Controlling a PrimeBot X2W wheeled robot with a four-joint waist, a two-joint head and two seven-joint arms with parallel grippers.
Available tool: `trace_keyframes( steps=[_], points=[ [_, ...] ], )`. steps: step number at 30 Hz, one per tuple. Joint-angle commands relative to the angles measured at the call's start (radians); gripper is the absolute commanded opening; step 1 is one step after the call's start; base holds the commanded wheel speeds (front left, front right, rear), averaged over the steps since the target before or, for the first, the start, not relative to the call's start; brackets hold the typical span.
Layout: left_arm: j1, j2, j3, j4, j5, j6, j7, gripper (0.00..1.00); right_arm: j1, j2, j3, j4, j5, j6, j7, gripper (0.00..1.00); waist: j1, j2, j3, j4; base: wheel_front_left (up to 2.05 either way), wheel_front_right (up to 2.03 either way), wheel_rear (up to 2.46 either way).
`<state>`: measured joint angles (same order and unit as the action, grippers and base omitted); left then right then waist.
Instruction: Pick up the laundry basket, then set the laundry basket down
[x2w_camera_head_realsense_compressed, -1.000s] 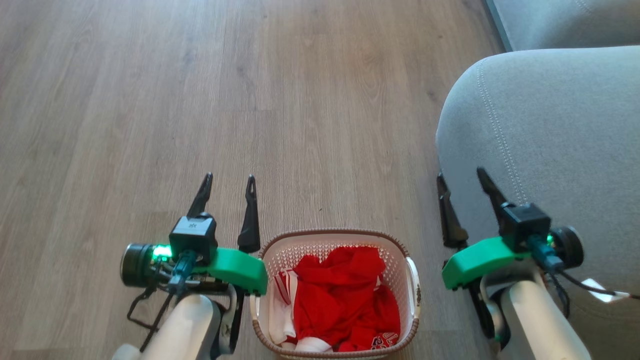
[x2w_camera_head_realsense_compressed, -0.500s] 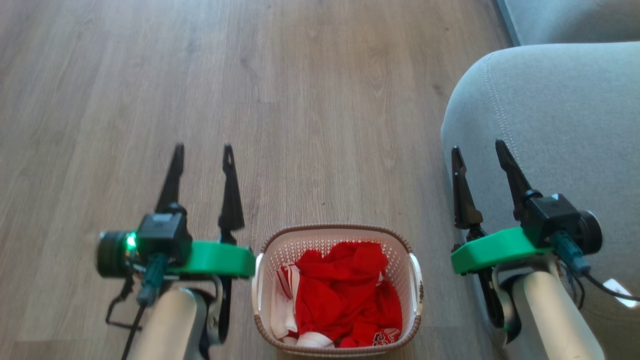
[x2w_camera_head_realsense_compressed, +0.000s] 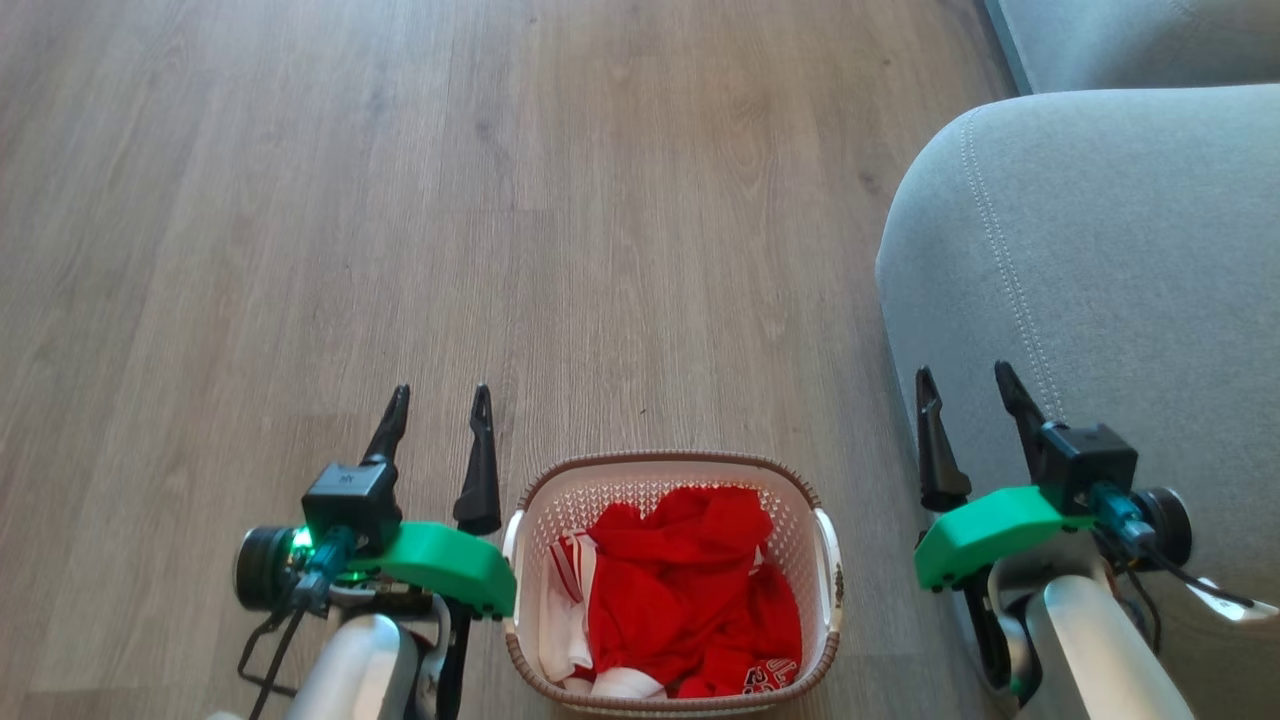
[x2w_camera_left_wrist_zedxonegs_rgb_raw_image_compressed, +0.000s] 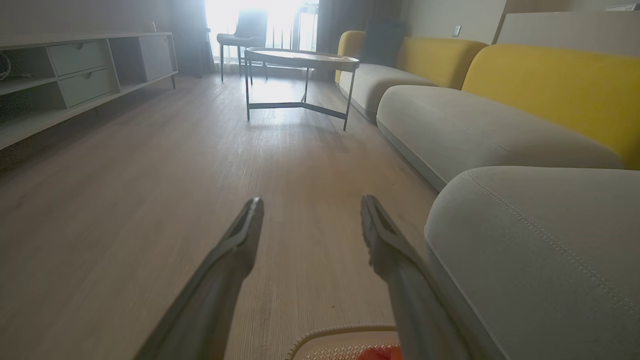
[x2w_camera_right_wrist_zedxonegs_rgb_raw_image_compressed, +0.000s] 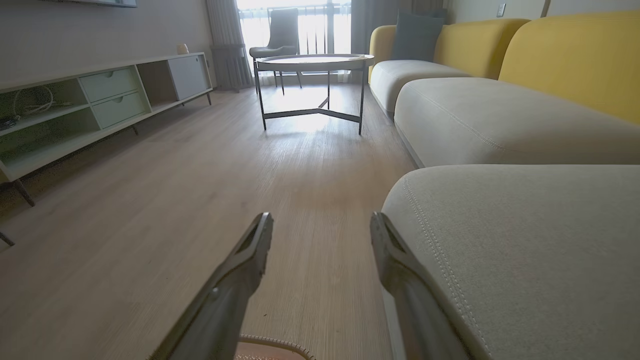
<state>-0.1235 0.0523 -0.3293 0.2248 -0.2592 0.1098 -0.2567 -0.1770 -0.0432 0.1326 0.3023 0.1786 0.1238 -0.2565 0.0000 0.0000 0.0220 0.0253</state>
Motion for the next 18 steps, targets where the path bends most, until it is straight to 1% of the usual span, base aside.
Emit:
trace_keyframes(
  steps=[1, 7, 18],
  points=[
    [-0.035, -0.002, 0.028, -0.024, -0.003, -0.003, -0.005, 1.00, -0.024, -0.007, 0.025, -0.021, 0.001, 0.007, -0.005, 1.00, 0.0000, 0.0000, 0.000, 0.000, 0.00, 0.00, 0.00],
    [-0.036, -0.002, 0.028, -0.008, -0.009, -0.009, -0.005, 1.00, -0.033, -0.007, 0.030, 0.003, -0.002, 0.007, -0.005, 1.00, 0.0000, 0.0000, 0.000, -0.001, 0.00, 0.00, 0.00],
    [-0.039, -0.002, 0.023, 0.003, -0.011, -0.014, -0.005, 1.00, -0.037, -0.007, 0.034, 0.011, -0.007, 0.007, -0.005, 1.00, 0.0000, 0.0000, -0.007, -0.001, 0.00, 0.00, 0.00]
  ],
)
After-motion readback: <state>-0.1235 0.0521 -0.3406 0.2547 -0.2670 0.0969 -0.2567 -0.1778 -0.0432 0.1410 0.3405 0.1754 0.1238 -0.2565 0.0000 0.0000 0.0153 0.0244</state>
